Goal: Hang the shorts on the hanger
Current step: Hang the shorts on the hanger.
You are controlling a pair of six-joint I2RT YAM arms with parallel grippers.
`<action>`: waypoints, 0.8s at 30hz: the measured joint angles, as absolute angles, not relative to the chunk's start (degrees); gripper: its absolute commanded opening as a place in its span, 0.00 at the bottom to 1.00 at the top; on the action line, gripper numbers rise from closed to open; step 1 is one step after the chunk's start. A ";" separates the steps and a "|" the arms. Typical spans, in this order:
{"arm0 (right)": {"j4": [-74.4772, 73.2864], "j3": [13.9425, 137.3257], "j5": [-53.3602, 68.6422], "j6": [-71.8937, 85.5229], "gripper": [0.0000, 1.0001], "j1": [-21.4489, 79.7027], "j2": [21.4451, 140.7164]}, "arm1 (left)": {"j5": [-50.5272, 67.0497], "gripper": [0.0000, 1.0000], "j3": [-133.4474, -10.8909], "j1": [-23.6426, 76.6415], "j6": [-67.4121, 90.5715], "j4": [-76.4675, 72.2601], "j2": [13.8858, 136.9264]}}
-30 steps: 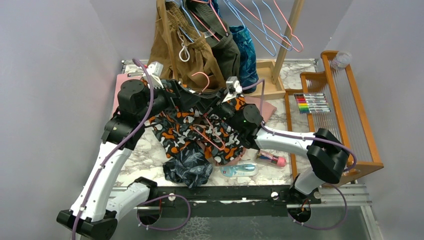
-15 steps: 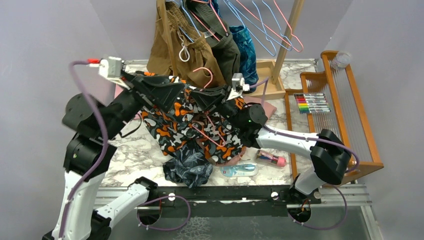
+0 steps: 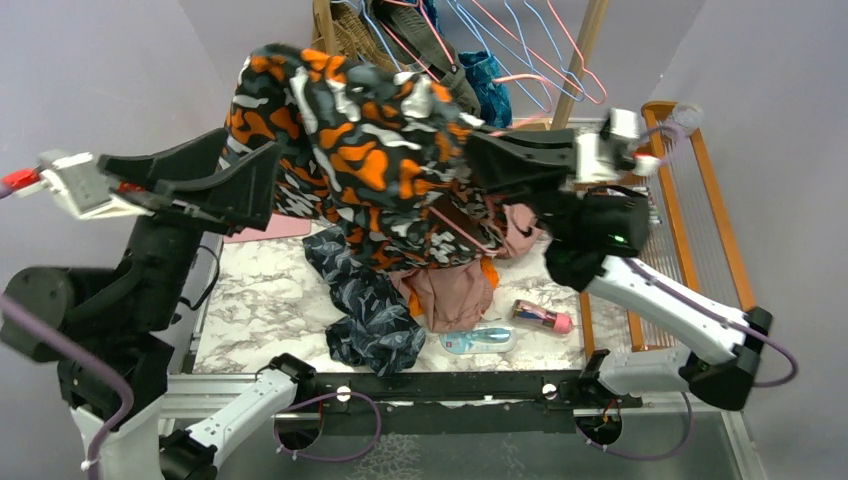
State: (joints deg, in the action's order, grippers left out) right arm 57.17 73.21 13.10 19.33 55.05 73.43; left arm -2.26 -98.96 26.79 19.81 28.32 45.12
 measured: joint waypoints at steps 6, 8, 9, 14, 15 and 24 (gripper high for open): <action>58.50 68.90 13.06 17.21 0.01 55.05 63.13 | -3.40 0.97 -99.33 26.87 18.96 25.56 42.83; 58.54 66.15 12.64 16.45 0.01 55.05 60.93 | -3.40 0.97 -99.18 26.87 18.96 24.93 42.70; 58.48 65.01 12.38 16.08 0.01 55.05 60.10 | -3.40 0.97 -99.00 26.87 18.92 24.56 42.65; 55.18 63.59 11.14 13.19 0.01 55.05 59.75 | -3.81 0.97 -97.95 26.87 18.20 23.38 42.50; 54.15 64.29 11.20 12.47 0.01 55.05 59.90 | -3.97 0.97 -97.91 26.87 18.02 23.22 42.61; 52.82 63.66 10.09 8.84 0.01 55.05 55.11 | -3.31 0.97 -94.63 26.89 16.86 18.44 43.90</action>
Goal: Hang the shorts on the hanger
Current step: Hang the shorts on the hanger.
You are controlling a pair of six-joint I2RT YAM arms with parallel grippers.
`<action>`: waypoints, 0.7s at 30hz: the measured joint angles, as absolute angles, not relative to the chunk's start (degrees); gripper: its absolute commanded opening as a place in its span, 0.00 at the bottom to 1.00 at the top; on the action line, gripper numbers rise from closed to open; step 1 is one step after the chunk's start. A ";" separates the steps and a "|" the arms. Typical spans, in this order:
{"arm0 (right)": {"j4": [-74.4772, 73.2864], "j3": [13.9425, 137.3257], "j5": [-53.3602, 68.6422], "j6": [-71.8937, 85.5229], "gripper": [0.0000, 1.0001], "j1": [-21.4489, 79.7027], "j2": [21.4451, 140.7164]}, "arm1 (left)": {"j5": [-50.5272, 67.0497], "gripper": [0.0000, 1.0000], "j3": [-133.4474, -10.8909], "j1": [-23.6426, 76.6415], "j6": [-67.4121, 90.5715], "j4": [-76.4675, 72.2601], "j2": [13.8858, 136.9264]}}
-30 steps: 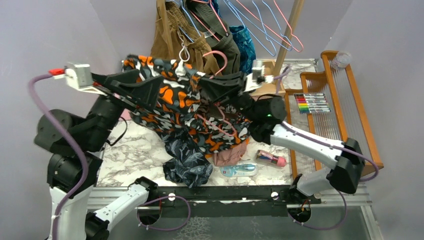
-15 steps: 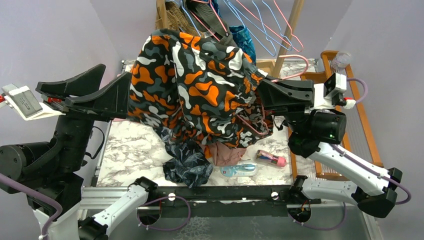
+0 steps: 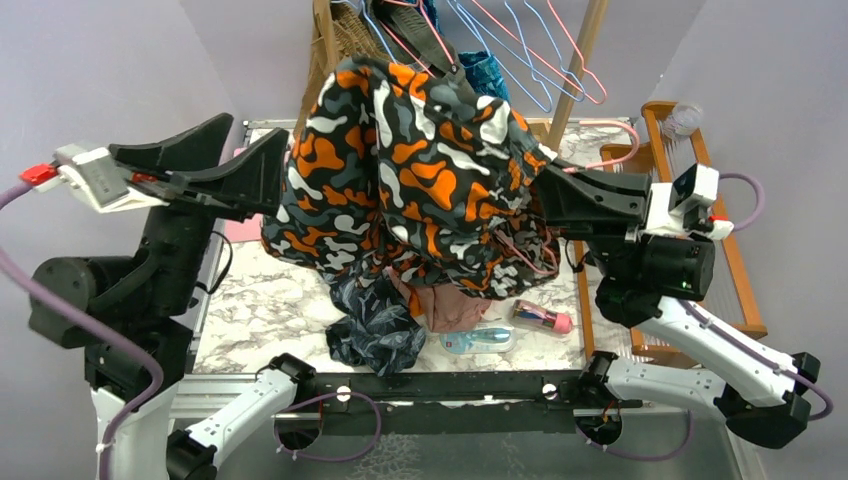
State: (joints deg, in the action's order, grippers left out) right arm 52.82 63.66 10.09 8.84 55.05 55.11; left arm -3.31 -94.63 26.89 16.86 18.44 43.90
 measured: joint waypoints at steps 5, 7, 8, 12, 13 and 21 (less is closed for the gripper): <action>52.53 54.46 8.29 8.05 0.01 55.05 50.04 | -1.15 0.98 -92.16 27.03 15.51 16.71 45.10; 52.12 51.35 7.81 7.88 0.01 55.05 48.47 | 0.93 0.98 -91.72 27.03 15.14 15.42 45.67; 51.81 49.63 7.46 7.84 0.01 55.05 47.46 | 2.07 0.98 -91.66 27.03 15.09 14.87 45.93; 50.76 44.82 6.31 7.84 0.01 55.05 43.86 | 9.98 0.99 -91.72 27.03 15.09 11.70 48.12; 50.41 43.72 6.04 7.81 0.01 55.05 42.81 | 12.05 0.99 -91.81 27.03 15.09 11.18 48.97; 42.92 37.58 5.28 7.29 0.01 55.05 33.78 | 28.21 0.99 -89.43 28.14 13.76 9.96 57.25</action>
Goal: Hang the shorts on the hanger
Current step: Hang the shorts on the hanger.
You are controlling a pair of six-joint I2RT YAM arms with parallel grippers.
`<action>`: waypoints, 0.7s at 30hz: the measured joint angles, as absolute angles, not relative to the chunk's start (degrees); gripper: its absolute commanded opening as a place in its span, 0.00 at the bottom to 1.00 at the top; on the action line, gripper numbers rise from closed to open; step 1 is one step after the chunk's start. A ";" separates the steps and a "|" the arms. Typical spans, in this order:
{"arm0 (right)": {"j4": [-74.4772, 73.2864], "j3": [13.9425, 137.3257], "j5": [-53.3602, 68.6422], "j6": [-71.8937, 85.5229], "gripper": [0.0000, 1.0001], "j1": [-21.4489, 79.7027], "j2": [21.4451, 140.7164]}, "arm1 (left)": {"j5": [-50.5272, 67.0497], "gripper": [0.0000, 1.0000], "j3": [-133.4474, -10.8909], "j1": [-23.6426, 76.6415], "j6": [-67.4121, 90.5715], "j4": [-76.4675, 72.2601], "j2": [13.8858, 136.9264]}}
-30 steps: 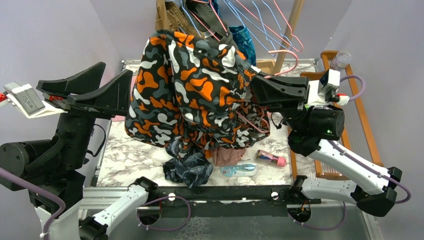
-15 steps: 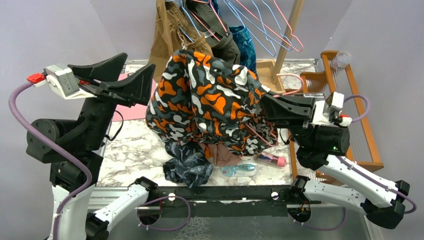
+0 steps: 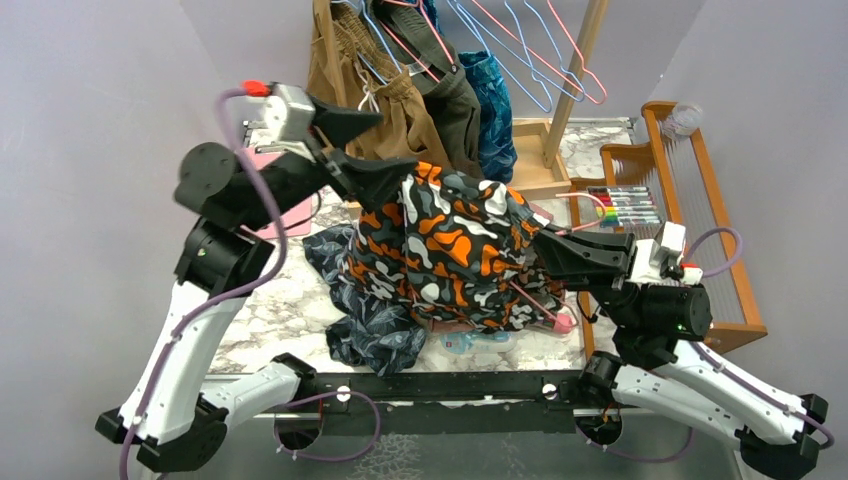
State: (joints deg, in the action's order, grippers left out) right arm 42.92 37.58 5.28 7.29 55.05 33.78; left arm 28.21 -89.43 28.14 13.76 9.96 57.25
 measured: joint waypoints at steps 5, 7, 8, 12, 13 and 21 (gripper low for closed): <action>36.75 35.31 5.34 7.33 0.01 55.05 29.32 | 34.79 0.99 -83.46 34.46 10.02 13.04 58.00; 34.33 34.54 5.74 7.44 0.01 55.05 28.14 | 35.79 0.99 -81.54 37.74 7.31 16.12 57.25; 33.15 34.28 6.13 7.46 0.01 55.05 27.70 | 35.81 0.99 -81.01 38.85 5.85 17.69 56.86; 28.42 33.63 7.97 7.46 0.01 55.05 26.61 | 35.53 0.99 -80.86 42.70 0.25 22.59 55.88; 27.31 33.28 8.27 7.46 0.01 55.05 26.28 | 35.55 0.99 -80.86 43.99 -1.34 23.68 55.75; 21.71 31.05 10.68 7.94 0.01 55.05 24.95 | 36.05 0.99 -81.76 49.30 -10.20 30.11 57.49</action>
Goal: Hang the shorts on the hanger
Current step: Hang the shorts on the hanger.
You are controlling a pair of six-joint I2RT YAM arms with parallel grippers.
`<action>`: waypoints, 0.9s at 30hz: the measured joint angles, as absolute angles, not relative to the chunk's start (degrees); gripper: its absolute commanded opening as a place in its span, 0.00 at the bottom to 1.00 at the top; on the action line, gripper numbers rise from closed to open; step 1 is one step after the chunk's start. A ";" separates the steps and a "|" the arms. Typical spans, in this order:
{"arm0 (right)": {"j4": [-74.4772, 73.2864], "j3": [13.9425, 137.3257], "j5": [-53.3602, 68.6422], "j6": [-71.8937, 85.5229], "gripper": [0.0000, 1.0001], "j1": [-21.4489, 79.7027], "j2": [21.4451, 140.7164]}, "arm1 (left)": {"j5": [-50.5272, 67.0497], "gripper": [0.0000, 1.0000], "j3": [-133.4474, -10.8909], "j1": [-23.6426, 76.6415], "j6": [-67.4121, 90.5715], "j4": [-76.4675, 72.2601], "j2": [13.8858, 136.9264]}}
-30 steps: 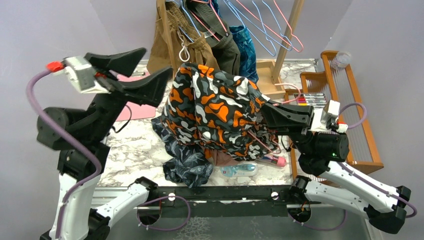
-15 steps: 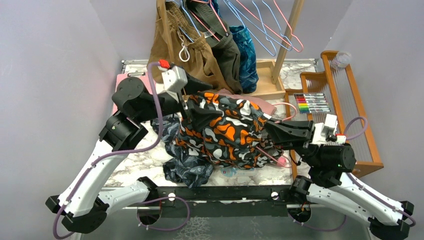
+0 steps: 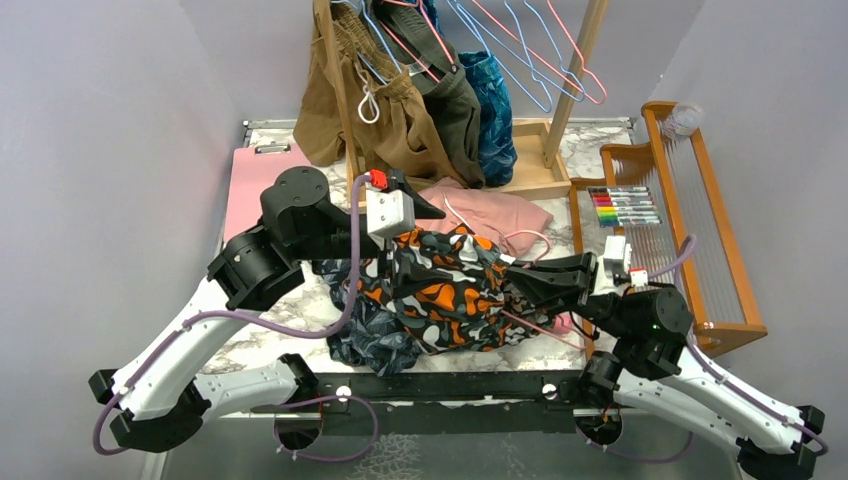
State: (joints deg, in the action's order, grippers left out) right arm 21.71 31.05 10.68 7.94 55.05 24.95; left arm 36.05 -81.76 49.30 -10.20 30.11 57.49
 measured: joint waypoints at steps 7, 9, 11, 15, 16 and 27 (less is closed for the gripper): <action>22.55 30.15 12.91 9.30 0.01 55.05 26.39 | 36.45 0.95 -83.00 50.48 -12.93 32.32 60.34; 23.53 29.87 13.52 10.00 0.01 55.05 27.27 | 36.47 0.95 -83.48 51.16 -13.45 33.54 61.63; 24.69 29.78 14.33 10.59 0.01 55.05 28.58 | 36.36 0.96 -84.47 52.25 -14.22 35.09 63.22; 26.52 29.78 15.68 11.25 0.01 55.05 30.65 | 34.09 0.96 -86.89 56.47 -16.40 39.31 66.00; 26.83 29.78 15.99 11.44 0.01 55.05 31.05 | 33.26 0.96 -87.35 57.78 -17.04 40.23 66.48; 27.79 29.85 18.92 12.67 0.01 55.05 31.86 | 24.47 0.90 -87.29 61.54 -21.21 45.58 66.39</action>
State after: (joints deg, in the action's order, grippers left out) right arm 27.79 29.85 18.92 12.67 55.05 31.86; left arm 24.47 -87.29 61.54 -21.21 45.58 66.39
